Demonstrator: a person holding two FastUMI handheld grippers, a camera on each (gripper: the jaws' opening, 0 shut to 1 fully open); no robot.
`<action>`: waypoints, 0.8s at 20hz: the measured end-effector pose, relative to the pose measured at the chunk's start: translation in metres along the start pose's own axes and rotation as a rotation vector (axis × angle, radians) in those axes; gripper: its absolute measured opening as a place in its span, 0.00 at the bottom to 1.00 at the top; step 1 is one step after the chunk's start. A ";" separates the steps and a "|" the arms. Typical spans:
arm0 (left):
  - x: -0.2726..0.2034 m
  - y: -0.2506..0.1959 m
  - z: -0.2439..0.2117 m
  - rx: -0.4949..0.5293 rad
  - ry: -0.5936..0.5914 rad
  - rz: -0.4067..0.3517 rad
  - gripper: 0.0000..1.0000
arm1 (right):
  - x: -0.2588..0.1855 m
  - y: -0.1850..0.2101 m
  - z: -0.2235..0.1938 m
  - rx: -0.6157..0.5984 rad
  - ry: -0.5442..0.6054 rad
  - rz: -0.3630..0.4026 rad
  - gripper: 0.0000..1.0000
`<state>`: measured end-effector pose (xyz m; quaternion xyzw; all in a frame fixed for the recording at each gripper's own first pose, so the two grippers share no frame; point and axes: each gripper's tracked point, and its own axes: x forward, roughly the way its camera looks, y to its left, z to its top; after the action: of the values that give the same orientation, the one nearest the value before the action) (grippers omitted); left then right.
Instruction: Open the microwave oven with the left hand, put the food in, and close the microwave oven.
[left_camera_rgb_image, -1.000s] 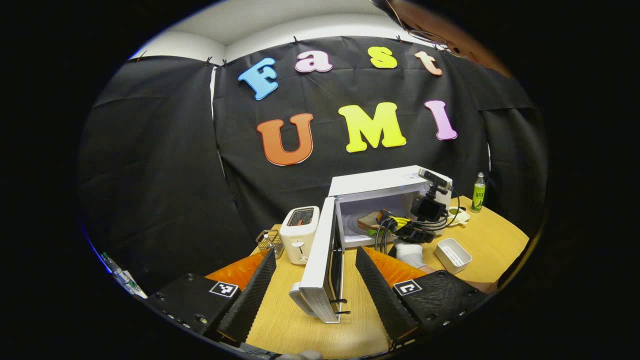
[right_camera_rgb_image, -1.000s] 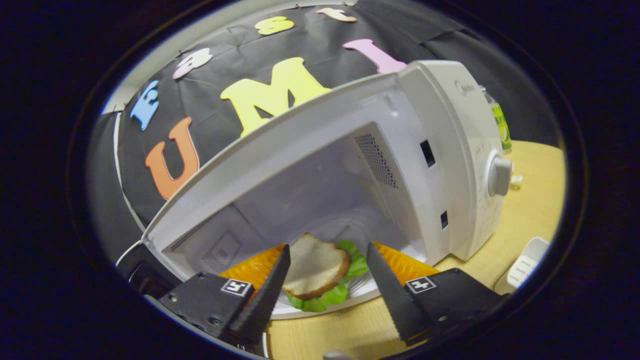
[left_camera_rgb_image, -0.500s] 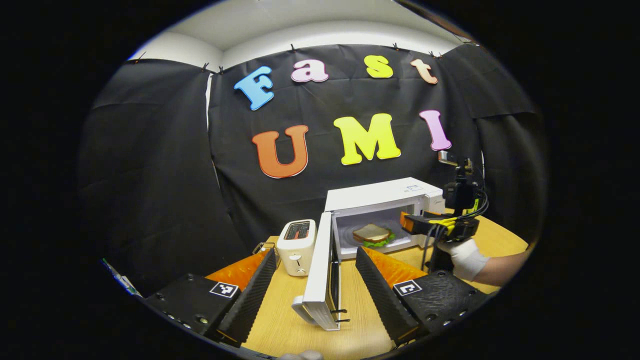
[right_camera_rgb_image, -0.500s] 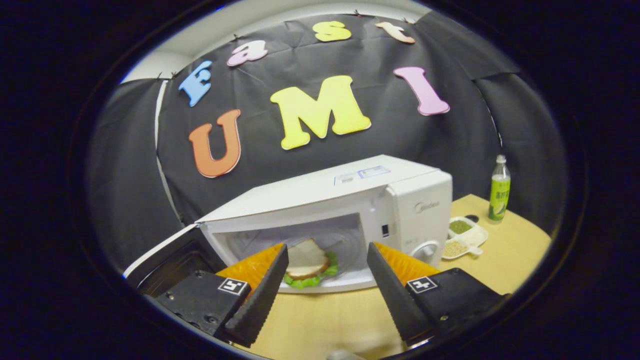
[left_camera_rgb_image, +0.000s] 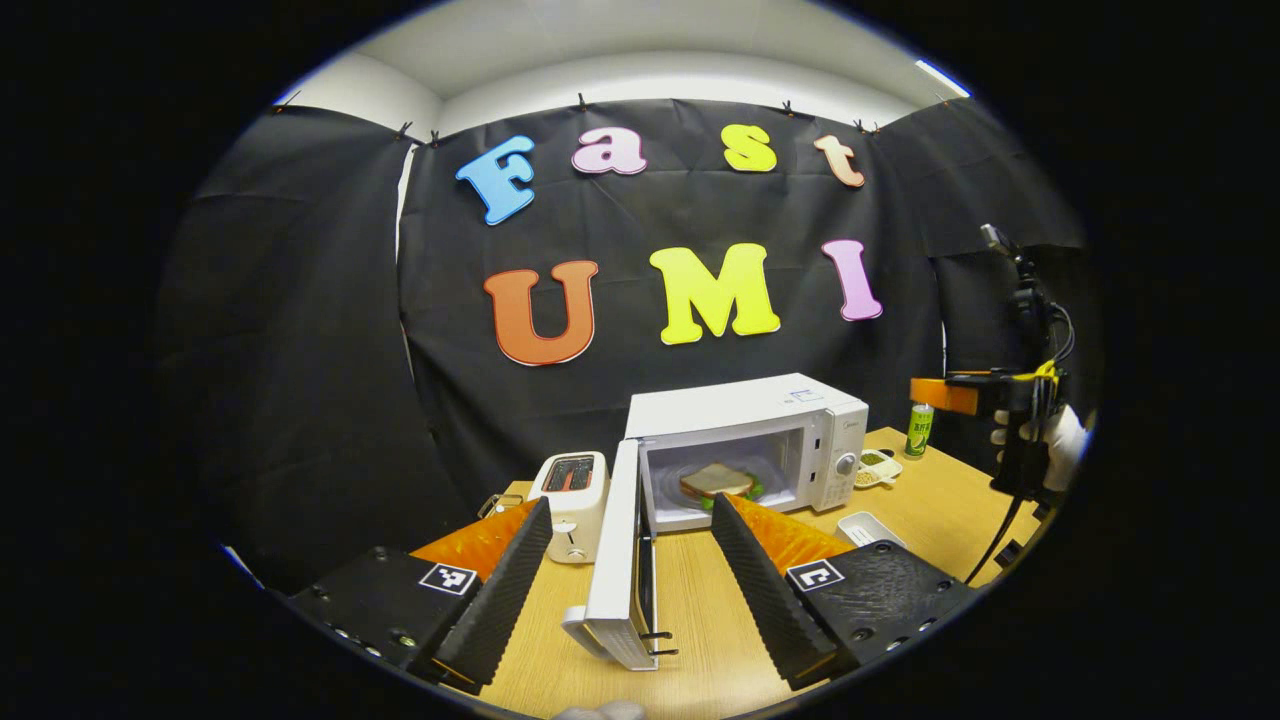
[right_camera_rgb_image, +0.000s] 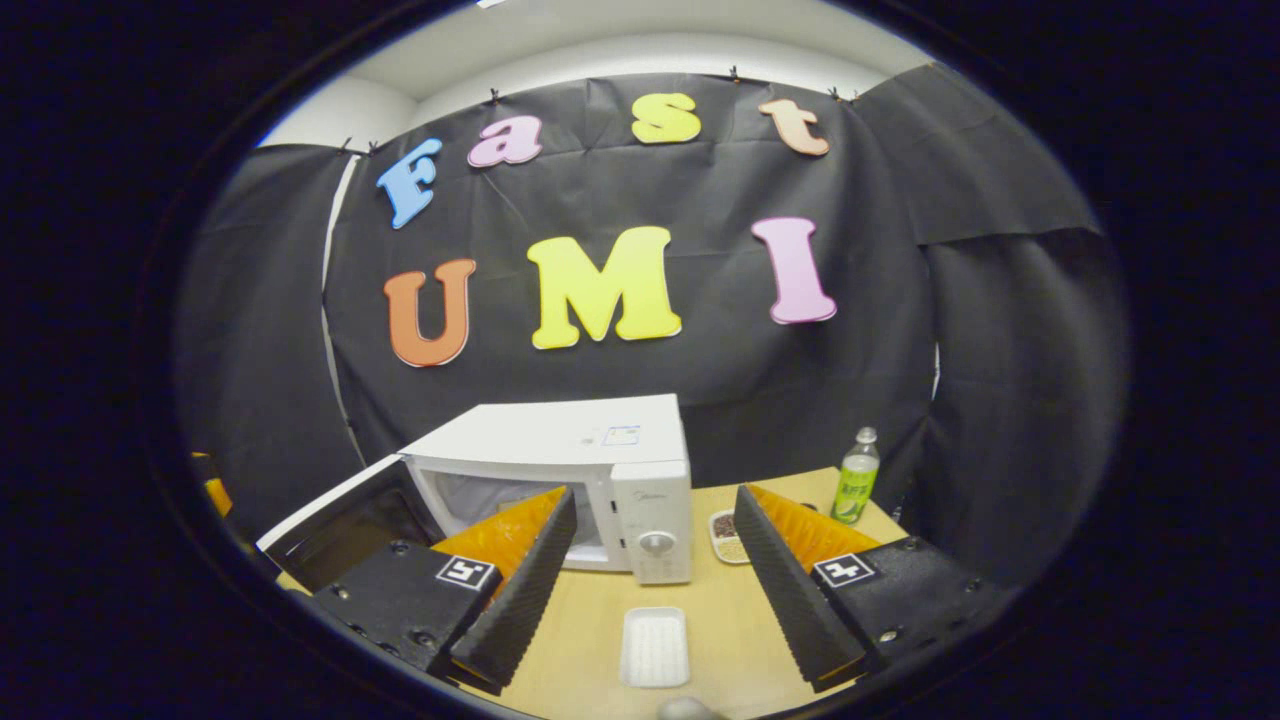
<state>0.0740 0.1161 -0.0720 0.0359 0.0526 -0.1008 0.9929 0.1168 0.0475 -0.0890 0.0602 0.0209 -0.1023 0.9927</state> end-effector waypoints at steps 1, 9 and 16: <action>0.000 -0.001 0.000 -0.005 -0.003 -0.002 0.97 | -0.011 -0.011 0.007 -0.009 0.000 -0.012 0.91; -0.002 0.023 -0.002 -0.059 -0.027 0.066 0.97 | -0.078 -0.043 0.023 -0.056 -0.001 -0.017 0.92; 0.006 0.058 -0.029 -0.064 0.019 0.129 0.67 | -0.089 -0.051 0.028 -0.101 0.016 -0.020 0.92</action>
<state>0.0891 0.1738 -0.0979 0.0085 0.0629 -0.0344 0.9974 0.0201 0.0126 -0.0620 0.0106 0.0348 -0.1104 0.9932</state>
